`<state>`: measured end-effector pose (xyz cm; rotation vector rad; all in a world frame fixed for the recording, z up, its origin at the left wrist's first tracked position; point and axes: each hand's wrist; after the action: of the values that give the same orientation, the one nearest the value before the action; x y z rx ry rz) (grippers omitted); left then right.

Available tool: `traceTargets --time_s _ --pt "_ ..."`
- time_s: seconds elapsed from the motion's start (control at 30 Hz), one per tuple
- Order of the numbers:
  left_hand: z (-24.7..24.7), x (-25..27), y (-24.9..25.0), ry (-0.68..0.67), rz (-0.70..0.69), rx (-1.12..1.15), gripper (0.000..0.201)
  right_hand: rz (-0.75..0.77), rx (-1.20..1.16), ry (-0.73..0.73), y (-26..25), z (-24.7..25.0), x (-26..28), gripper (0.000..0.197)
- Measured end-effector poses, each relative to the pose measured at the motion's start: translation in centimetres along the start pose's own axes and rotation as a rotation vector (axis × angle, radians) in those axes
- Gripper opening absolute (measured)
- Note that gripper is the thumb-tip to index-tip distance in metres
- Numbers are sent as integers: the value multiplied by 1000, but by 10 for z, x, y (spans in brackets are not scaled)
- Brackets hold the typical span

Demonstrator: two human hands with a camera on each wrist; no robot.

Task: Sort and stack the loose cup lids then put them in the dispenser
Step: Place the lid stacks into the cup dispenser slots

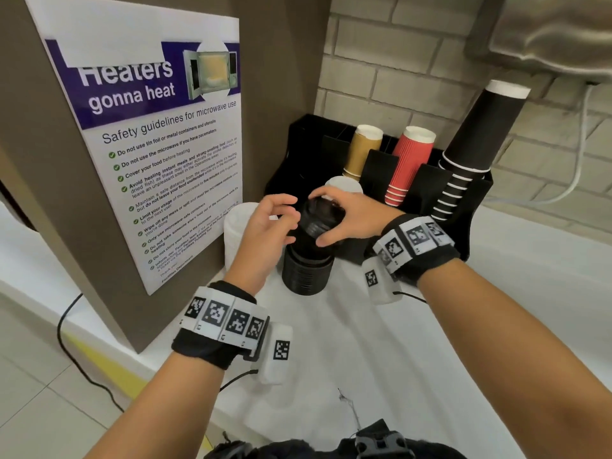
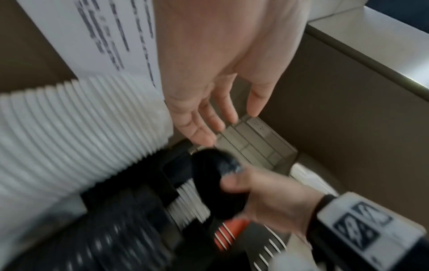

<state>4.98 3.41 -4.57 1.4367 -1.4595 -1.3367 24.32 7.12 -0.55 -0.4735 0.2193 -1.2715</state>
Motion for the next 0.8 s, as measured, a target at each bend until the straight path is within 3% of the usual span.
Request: traceTargets --time_s 0.1,0.2,0.37,0.8 --pt "-19 2 -7 -43 73 15 39 24 -198 62 -3 14 19 71" --pt "-34 2 -10 -189 190 111 56 46 -351 69 -7 15 36 66" --pt "-46 4 -15 -304 195 254 70 36 -511 104 -10 3 52 68" --pt "-35 4 -13 -374 292 221 68 36 -555 150 -1 -6 73 80"
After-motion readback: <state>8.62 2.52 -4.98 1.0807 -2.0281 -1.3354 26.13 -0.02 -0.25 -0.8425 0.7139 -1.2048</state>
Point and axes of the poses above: each hand's wrist, its own x-axis away from the middle knuckle, its own z-axis out of the back of the hand, y = z × x, and after that the axes turned 7 degrees about x, right-handed
